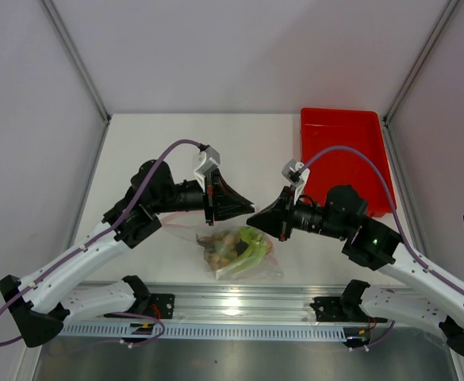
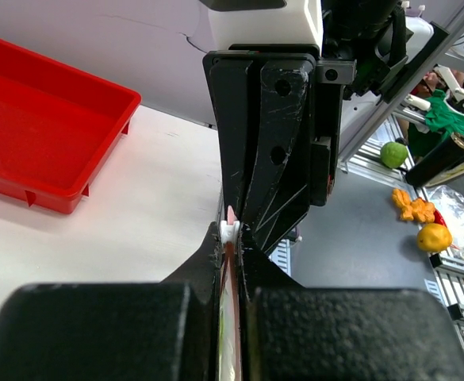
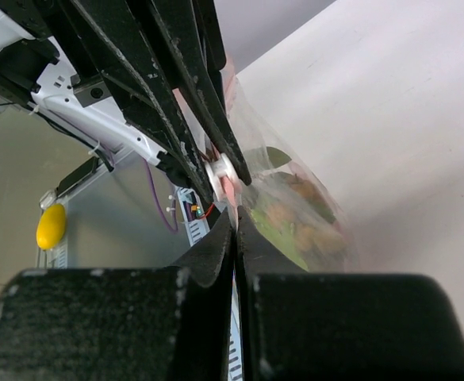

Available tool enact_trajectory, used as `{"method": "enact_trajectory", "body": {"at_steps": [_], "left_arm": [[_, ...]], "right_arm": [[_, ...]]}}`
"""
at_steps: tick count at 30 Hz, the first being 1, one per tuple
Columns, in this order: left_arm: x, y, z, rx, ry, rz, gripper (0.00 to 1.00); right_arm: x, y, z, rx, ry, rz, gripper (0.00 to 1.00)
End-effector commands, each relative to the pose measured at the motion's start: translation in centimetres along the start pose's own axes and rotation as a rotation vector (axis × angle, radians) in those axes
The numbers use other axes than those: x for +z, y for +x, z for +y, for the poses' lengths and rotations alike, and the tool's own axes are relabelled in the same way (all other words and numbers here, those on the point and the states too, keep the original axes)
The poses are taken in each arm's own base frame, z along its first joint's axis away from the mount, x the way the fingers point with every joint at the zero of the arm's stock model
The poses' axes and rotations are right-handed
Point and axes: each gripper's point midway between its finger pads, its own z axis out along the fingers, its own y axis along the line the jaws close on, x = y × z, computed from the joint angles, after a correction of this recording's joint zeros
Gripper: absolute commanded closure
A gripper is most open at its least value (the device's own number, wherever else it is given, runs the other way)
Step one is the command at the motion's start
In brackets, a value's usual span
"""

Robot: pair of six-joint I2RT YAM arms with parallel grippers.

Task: Place the food in the zip-top bag and seal the zipper
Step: Zip the zipper food storage bag at the center of the board.

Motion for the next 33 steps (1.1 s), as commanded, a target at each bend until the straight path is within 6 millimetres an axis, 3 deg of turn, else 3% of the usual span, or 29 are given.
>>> {"method": "enact_trajectory", "body": {"at_steps": [1,7,20,26,27,29,33], "left_arm": [[0.0,-0.9,-0.5,0.004,0.007,-0.011,0.99],[-0.1,-0.3,-0.2,-0.005,-0.010,0.005,0.99],[-0.5,0.4,0.0,-0.017,-0.031,0.025,1.00],[-0.6,-0.5,-0.7,-0.008,-0.013,0.019,0.99],[-0.6,-0.6,-0.8,-0.006,-0.010,0.020,0.99],[-0.6,-0.8,-1.0,-0.006,-0.004,0.022,0.99],[-0.7,-0.6,-1.3,-0.013,0.008,0.032,0.99]], "right_arm": [[-0.7,-3.4,0.7,-0.006,0.006,-0.150,1.00],[-1.4,-3.8,-0.4,0.025,0.068,-0.218,1.00],[-2.8,-5.7,-0.9,0.085,0.106,-0.366,1.00],[-0.3,-2.6,0.1,0.017,0.018,-0.104,0.99],[-0.4,-3.2,0.7,-0.006,0.005,-0.094,0.93],[-0.5,-2.2,0.9,-0.049,-0.021,-0.028,0.75],[-1.2,-2.2,1.3,-0.127,-0.047,0.014,0.62]]}}
